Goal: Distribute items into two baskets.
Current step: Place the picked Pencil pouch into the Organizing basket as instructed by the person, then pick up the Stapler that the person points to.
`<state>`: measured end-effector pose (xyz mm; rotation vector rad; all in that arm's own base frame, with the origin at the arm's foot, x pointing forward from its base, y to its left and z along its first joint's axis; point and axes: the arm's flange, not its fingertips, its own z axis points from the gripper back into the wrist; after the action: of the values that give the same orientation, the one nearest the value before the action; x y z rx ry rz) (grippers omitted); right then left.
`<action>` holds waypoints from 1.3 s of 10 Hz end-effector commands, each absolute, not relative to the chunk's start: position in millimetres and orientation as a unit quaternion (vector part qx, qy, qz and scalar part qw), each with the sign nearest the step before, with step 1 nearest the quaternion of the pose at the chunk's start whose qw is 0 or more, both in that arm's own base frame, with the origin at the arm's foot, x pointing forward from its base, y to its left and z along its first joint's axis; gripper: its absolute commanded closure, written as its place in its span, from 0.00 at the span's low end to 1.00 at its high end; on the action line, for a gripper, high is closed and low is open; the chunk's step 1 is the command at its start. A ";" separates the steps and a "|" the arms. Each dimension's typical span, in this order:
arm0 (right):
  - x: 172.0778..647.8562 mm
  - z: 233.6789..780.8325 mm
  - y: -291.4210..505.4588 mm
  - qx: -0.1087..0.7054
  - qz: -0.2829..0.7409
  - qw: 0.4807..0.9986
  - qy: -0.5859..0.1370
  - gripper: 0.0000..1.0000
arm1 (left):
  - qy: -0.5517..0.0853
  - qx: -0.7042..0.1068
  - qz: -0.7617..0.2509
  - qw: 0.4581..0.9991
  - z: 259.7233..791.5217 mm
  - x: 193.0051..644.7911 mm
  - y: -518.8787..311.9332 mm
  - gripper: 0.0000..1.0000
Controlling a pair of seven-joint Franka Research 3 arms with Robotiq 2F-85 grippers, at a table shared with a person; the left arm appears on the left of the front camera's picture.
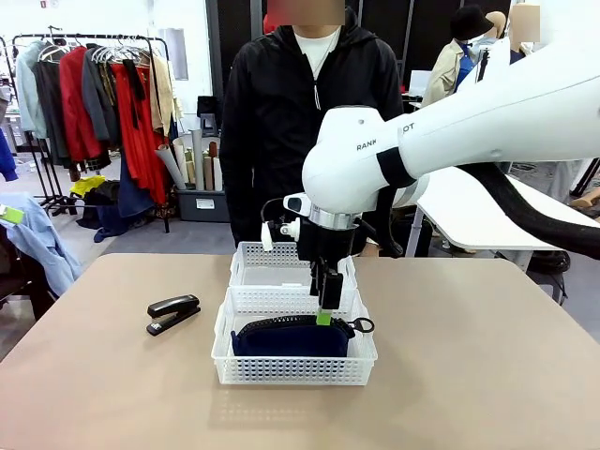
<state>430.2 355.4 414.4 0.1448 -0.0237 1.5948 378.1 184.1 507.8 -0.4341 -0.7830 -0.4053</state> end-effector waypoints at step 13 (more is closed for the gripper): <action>432.1 413.1 356.2 0.066 0.714 0.697 -0.011 0.00 | -0.387 -0.215 -0.201 0.874 506.2 379.3 185.4 0.00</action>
<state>431.6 356.3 412.2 0.1483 -0.0205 1.5946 378.1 184.1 507.8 -0.4341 -0.7830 -0.4055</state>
